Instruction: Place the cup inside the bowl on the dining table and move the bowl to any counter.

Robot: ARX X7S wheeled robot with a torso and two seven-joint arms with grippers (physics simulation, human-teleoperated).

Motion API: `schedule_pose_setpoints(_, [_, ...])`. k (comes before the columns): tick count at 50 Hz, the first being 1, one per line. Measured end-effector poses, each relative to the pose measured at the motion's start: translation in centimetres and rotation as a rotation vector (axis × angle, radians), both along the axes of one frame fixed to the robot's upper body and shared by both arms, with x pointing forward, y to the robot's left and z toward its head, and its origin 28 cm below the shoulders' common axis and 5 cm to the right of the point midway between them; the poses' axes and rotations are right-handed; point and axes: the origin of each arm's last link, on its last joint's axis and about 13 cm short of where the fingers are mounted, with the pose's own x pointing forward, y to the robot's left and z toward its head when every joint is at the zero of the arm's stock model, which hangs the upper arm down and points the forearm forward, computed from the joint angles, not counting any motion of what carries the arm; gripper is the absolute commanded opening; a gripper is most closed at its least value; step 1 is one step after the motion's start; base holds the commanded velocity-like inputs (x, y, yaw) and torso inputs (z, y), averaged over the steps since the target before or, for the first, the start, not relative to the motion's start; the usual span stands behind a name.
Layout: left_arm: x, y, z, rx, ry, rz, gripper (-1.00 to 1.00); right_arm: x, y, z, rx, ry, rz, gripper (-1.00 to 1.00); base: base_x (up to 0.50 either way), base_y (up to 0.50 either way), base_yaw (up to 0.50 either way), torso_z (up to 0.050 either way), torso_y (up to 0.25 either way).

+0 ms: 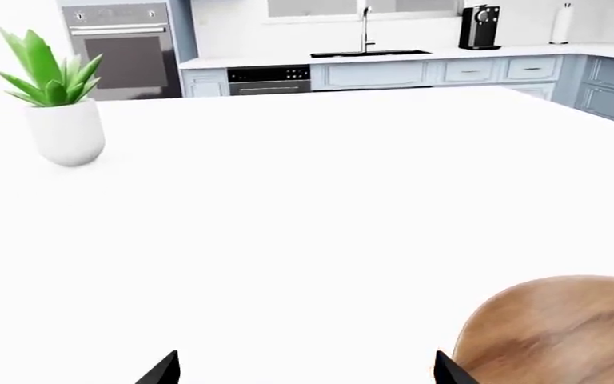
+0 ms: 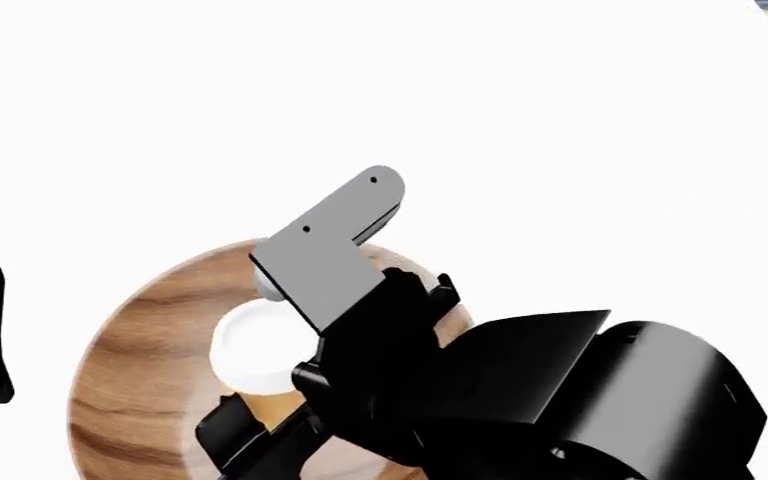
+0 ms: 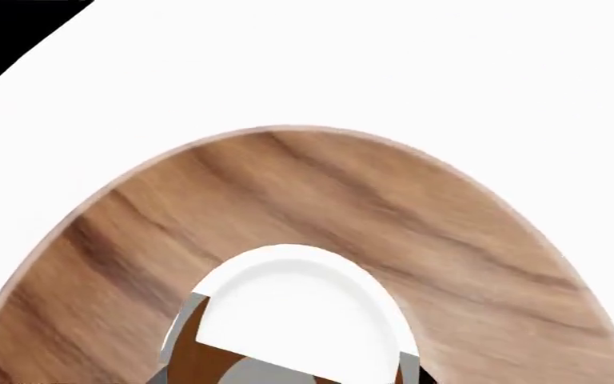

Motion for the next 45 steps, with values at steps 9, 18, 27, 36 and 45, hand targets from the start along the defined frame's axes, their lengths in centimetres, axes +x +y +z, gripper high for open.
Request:
schedule_pose_setpoints(9, [0.1,-0.1,-0.1,0.000,0.001,-0.001,1.00,-0.1,0.0,-0.1,-0.004,-0.005,0.005,1.00,0.00,0.00,0.00,0.000,0.000])
schedule_pose_setpoints(18, [0.1,-0.2,-0.2,0.000,0.003,-0.005,1.00,-0.1,-0.1,0.2,0.002,-0.022,0.002,1.00,0.00,0.00,0.00,0.000,0.000])
schedule_pose_setpoints(27, [0.2,-0.3,-0.2,0.000,0.003,-0.008,1.00,0.0,-0.7,2.3,0.050,-0.087,-0.026,1.00,0.00,0.00,0.00,0.000,0.000])
schedule_pose_setpoints(36, [0.2,-0.2,-0.1,0.001,0.002,-0.007,1.00,0.1,-2.2,4.4,0.101,-0.145,-0.103,1.00,0.00,0.00,0.00,0.000,0.000])
schedule_pose_setpoints(45, [0.1,-0.1,0.0,0.002,0.000,-0.004,1.00,0.0,-4.8,4.6,0.127,-0.105,-0.285,1.00,0.00,0.00,0.00,0.000,0.000])
